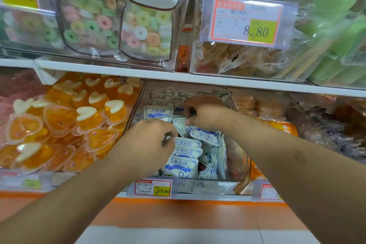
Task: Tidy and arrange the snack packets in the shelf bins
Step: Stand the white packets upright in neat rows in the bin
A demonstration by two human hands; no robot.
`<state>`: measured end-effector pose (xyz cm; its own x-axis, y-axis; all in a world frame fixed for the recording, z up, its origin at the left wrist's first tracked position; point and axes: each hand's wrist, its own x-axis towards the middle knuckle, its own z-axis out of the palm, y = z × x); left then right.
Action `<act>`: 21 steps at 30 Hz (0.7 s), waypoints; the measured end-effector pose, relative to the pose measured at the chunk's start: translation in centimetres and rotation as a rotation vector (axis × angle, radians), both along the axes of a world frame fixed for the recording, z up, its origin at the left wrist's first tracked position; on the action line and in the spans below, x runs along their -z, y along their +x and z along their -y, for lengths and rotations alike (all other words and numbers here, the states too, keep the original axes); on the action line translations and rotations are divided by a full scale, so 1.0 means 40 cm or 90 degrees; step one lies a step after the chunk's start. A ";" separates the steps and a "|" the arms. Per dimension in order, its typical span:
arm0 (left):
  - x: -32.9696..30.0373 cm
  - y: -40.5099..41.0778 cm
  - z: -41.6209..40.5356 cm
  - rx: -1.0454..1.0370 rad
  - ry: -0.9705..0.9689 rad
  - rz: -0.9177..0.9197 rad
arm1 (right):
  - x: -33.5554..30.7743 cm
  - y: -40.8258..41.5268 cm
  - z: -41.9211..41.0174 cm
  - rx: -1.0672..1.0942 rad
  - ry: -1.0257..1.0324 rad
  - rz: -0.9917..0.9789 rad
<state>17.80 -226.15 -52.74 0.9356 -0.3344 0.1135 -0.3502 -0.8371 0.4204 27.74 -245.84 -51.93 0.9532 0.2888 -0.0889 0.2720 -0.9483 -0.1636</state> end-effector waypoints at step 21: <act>-0.036 -0.047 0.032 -0.042 -0.348 -0.047 | -0.029 -0.348 0.098 0.121 0.414 0.345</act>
